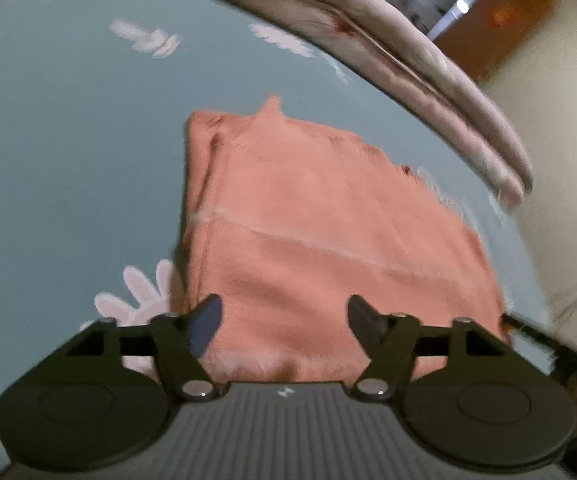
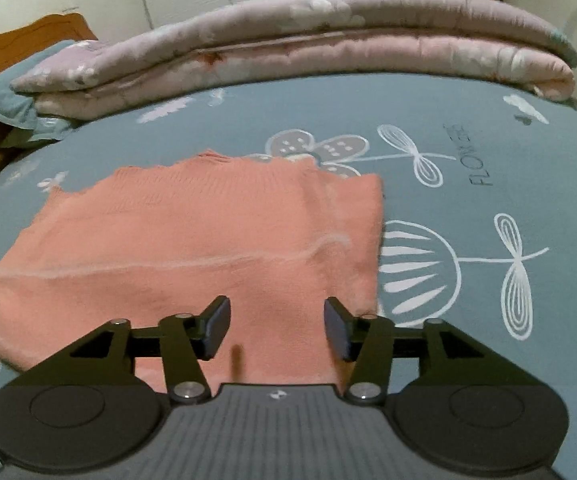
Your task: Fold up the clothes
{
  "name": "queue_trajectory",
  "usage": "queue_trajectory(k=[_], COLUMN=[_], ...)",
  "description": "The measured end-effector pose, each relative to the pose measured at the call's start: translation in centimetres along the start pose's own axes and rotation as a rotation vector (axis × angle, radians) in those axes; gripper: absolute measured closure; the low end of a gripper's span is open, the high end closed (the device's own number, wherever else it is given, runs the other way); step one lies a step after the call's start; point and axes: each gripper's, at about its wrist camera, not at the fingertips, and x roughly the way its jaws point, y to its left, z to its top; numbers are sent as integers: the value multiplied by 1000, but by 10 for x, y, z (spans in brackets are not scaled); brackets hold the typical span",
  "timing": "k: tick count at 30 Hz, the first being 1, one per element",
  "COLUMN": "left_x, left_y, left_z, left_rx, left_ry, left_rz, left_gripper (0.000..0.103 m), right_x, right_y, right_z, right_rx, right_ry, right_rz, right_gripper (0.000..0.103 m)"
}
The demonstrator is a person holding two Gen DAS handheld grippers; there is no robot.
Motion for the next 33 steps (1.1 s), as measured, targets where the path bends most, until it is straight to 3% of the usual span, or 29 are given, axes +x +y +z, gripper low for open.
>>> queue_trajectory(k=[3,7,10,12,14,15,17,20,21,22,24,28,30,33], left_x=[8,12,10,-9,-33,-38,-36,-25,-22,-20,-21,-25,-20,-8], left_y=[-17,-5,15,17,10,5,-3,-6,-7,-7,-5,2,2,16], left_z=[-3,-11,-22,-24,-27,-30,-37,-52,-56,-60,-60,-50,-46,-41], left_rx=[134,97,67,48,105,155,259,353,380,401,403,322,333,277], left_ry=[26,67,117,50,-36,-52,-1,81,100,113,82,0,-18,32], left_rz=[83,102,204,152,109,119,144,164,172,181,190,131,145,178], left_gripper=[31,31,36,36,36,36,39,56,75,85,86,85,84,68], right_x=[-13,-16,-11,-14,-24,-28,-32,-34,-34,-34,-35,-32,-32,-34], right_y=[12,18,9,3,3,3,5,12,16,21,31,42,47,52], right_z=[-12,-25,-33,-34,-33,-32,-34,-43,-47,-51,-58,-62,-60,-55], right_rx=[-25,-34,-14,12,15,14,18,37,33,20,-3,-8,-17,-31], right_ry=[1,27,65,63,42,31,25,41,49,56,70,101,104,100], right_rz=[26,22,-16,-17,-11,-11,-16,4,7,5,1,25,28,29], right_gripper=[43,41,39,39,39,39,39,39,39,39,39,38,38,39])
